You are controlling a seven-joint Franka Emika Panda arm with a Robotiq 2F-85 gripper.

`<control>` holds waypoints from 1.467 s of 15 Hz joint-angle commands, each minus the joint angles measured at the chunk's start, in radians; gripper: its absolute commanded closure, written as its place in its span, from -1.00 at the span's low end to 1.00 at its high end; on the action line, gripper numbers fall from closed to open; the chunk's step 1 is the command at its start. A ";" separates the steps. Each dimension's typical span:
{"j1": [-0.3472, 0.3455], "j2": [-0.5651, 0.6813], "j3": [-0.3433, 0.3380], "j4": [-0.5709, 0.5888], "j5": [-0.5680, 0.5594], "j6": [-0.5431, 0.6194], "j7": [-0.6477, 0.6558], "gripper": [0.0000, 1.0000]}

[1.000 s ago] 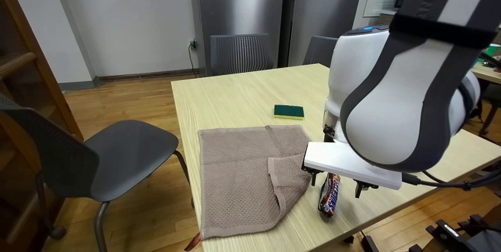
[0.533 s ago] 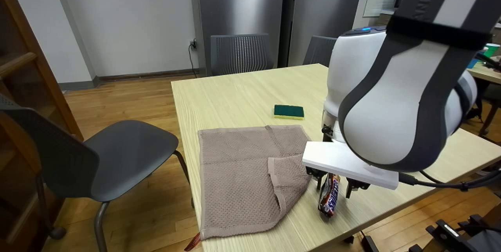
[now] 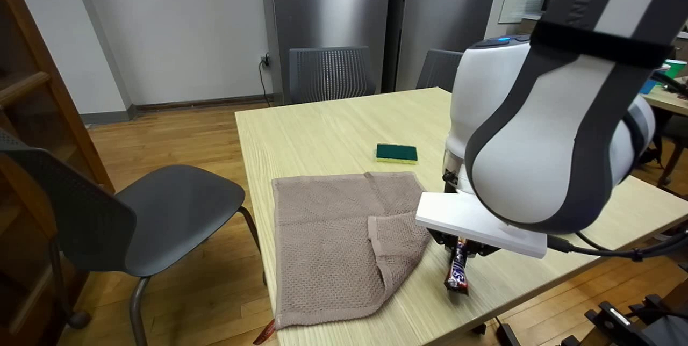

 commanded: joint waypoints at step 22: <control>0.025 -0.209 -0.403 -0.143 -0.218 0.068 -0.233 0.94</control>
